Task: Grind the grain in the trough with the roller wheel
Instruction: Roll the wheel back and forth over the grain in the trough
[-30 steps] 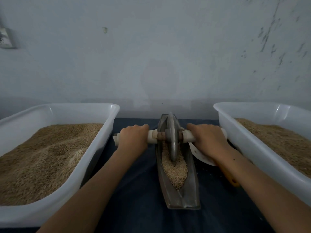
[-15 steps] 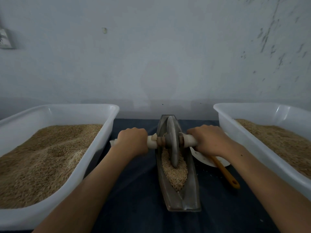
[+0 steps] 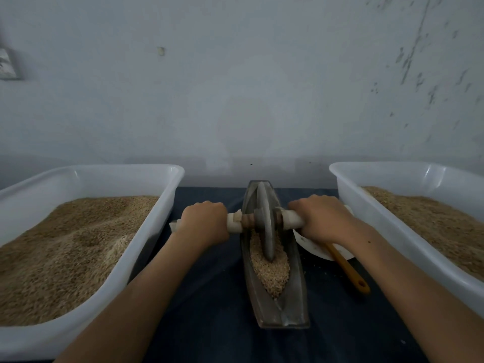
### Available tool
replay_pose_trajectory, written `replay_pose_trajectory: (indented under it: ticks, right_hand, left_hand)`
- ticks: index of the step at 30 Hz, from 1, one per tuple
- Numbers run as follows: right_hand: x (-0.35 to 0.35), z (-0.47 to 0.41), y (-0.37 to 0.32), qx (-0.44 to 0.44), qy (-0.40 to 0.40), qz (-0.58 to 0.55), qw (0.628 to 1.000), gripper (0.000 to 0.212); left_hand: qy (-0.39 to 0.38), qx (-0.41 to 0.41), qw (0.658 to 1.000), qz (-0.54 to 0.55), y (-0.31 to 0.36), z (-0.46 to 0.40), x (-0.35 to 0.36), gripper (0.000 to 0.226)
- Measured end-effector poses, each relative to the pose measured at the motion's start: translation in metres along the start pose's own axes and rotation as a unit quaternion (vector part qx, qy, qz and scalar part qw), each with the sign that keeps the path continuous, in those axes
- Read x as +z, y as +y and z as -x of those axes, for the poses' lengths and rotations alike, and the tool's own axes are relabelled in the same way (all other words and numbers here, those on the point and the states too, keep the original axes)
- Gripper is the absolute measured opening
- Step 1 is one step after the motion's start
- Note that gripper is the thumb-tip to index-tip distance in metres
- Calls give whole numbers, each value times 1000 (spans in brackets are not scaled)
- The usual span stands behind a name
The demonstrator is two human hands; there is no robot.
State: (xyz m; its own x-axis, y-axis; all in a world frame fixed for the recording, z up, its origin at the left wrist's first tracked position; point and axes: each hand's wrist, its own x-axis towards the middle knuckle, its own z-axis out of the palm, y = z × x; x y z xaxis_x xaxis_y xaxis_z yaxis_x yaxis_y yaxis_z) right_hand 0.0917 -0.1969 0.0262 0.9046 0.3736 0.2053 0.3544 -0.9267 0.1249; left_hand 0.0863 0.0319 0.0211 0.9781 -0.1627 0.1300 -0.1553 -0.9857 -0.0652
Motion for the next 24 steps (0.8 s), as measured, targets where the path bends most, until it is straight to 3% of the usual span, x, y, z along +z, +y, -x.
replay_pose_trajectory:
  ticks: [5, 12, 16, 24]
  right_hand:
    - [-5, 2, 5, -14, -59, -23, 998, 19]
    - [15, -2, 0, 19, 88, 0, 996, 12]
    - [20, -2, -1, 28, 115, 17, 993, 10]
    - [-1, 0, 2, 1, -27, -13, 1000, 17]
  left_hand:
    - [-20, 7, 1000, -18, 2, 0, -4, 21]
    - [73, -11, 997, -8, 4, 0, 3, 14]
    - [98, -9, 995, -5, 6, 1, 6, 14]
    - [-6, 7, 1000, -18, 1, 1, -4, 18]
